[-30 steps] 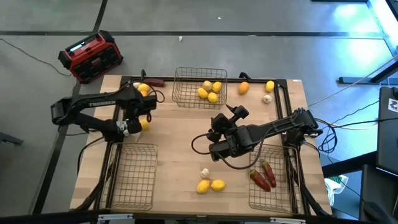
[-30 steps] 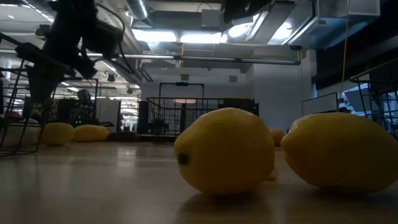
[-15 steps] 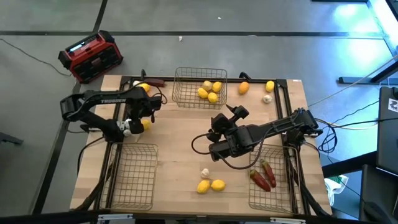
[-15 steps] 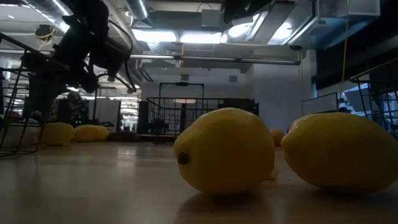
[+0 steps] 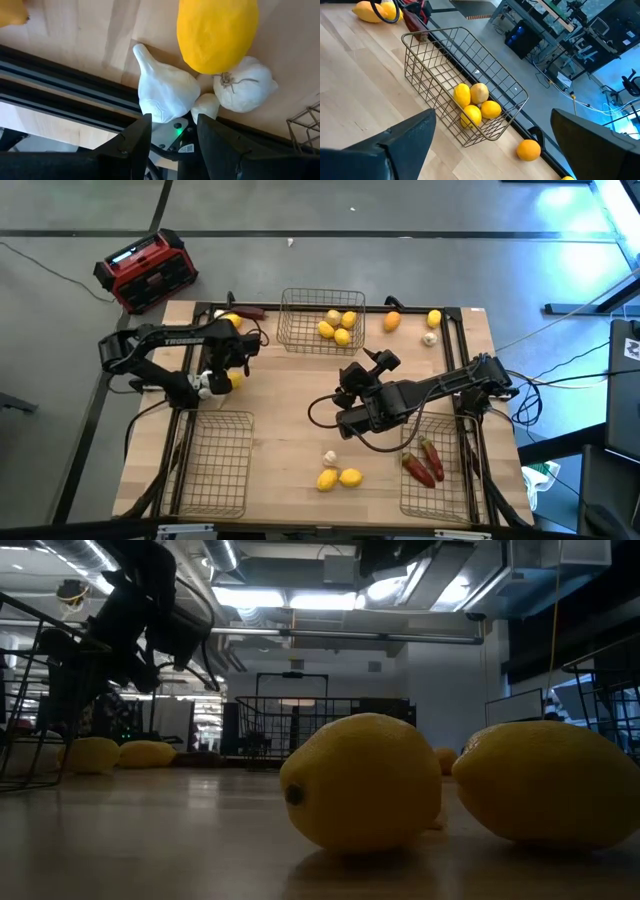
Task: Sort produce into baskets
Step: Put the lemon into the top wire basket
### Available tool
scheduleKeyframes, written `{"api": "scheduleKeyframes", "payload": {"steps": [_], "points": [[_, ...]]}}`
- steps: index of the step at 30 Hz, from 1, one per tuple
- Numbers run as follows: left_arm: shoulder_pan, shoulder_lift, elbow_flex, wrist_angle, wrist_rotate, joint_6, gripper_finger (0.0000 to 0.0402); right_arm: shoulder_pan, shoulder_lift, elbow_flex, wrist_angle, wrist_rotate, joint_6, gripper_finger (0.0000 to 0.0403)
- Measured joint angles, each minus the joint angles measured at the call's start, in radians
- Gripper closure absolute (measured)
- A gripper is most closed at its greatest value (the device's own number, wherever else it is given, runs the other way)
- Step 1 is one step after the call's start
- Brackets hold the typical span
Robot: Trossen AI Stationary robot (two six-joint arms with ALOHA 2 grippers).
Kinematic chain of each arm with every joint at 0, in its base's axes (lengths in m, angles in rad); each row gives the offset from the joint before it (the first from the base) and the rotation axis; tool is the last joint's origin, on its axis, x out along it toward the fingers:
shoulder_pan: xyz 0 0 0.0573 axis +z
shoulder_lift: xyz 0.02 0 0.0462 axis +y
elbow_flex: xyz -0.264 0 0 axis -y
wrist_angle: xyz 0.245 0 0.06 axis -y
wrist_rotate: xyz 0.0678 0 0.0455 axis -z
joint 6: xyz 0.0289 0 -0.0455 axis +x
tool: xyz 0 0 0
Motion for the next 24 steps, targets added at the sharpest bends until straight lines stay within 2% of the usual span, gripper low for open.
{"api": "scheduleKeyframes", "payload": {"steps": [8,15,19,24], "points": [[-0.011,0.09,0.0,-0.003,0.0,0.001,0.0247,0.0,0.0,0.0,0.001,0.0,0.0,0.0013],[0.0,0.099,0.002,-0.012,-0.004,-0.001,0.0247,0.0,0.0,0.0,0.002,0.0,0.0,0.0013],[0.026,0.099,0.002,-0.012,-0.047,-0.014,0.0247,0.0,0.0,0.0,0.006,0.001,0.0,0.0013],[0.048,0.099,0.002,-0.014,-0.003,0.0,0.0247,0.0,0.0,0.0,0.005,-0.007,0.005,0.0013]]}}
